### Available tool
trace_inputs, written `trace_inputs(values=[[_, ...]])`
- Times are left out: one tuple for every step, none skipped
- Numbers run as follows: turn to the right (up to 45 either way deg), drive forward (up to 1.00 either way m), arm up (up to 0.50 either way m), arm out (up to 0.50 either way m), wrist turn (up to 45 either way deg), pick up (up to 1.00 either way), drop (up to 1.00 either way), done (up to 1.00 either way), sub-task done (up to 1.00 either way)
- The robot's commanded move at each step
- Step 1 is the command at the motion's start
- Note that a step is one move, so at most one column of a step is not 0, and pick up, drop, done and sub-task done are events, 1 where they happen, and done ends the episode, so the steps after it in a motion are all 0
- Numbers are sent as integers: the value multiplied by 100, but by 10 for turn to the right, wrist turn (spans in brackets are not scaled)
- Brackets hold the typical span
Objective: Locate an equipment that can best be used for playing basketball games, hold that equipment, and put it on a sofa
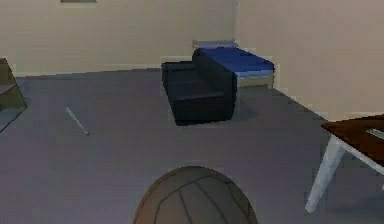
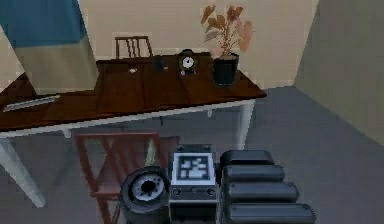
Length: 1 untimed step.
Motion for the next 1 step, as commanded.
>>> trace_inputs(values=[[180,0,0,0,0,0,0,0,0]])
